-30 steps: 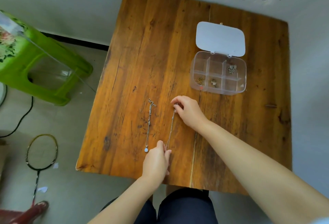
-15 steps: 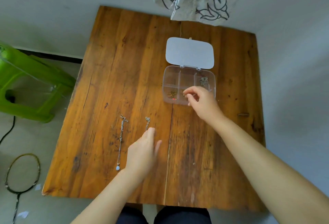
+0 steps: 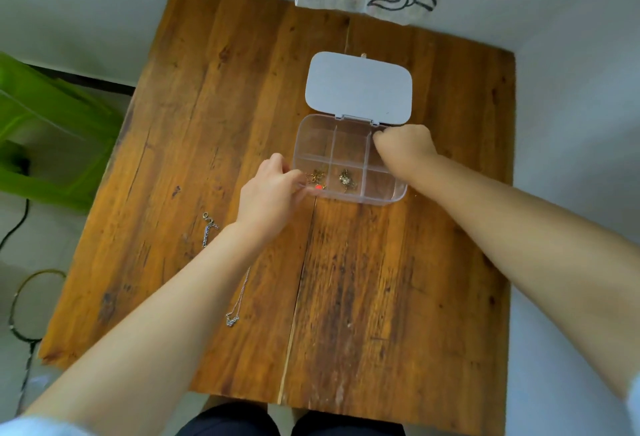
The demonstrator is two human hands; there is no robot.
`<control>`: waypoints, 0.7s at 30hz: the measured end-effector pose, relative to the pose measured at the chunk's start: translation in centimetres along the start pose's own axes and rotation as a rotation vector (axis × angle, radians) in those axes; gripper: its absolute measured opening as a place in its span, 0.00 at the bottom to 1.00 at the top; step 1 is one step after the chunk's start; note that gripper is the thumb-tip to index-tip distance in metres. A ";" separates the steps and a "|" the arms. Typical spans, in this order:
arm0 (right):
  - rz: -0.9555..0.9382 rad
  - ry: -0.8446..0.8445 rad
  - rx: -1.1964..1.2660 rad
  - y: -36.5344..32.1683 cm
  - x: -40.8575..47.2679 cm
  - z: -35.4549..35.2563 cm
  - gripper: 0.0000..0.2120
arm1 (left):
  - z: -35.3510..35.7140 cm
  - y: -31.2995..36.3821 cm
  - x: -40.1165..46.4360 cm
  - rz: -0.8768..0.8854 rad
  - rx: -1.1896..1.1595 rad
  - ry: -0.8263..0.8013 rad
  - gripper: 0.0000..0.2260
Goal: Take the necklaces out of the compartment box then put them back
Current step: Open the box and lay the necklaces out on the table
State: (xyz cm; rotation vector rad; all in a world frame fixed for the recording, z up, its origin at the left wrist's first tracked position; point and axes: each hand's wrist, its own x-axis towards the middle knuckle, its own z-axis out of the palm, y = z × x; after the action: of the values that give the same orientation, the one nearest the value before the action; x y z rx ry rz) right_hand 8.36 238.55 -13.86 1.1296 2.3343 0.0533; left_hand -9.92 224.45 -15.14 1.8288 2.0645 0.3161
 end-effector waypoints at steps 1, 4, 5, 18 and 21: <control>-0.003 -0.016 -0.020 -0.2 0.1 0.0 0.11 | 0.1 0.0 0.1 -0.007 0.002 -0.001 0.10; 0.005 -0.067 -0.067 -0.7 0.0 -0.4 0.11 | 0.2 0.0 0.1 -0.019 0.001 -0.006 0.10; 0.002 -0.078 -0.076 -0.7 0.0 -0.5 0.11 | 0.1 0.1 0.1 -0.021 0.001 -0.007 0.10; 0.085 0.024 1.130 2.9 -2.3 -2.9 0.04 | -0.2 0.2 0.0 0.000 -0.026 -0.024 0.09; 0.124 0.059 1.382 3.8 -4.4 -5.1 0.03 | -0.3 0.3 -0.1 0.007 -0.025 -0.023 0.10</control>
State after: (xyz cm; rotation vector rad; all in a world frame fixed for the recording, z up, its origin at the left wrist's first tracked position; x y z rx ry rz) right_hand 10.85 238.76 -6.53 1.8051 2.1976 -1.6923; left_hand -9.77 224.38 -14.69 1.8169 2.0307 0.3202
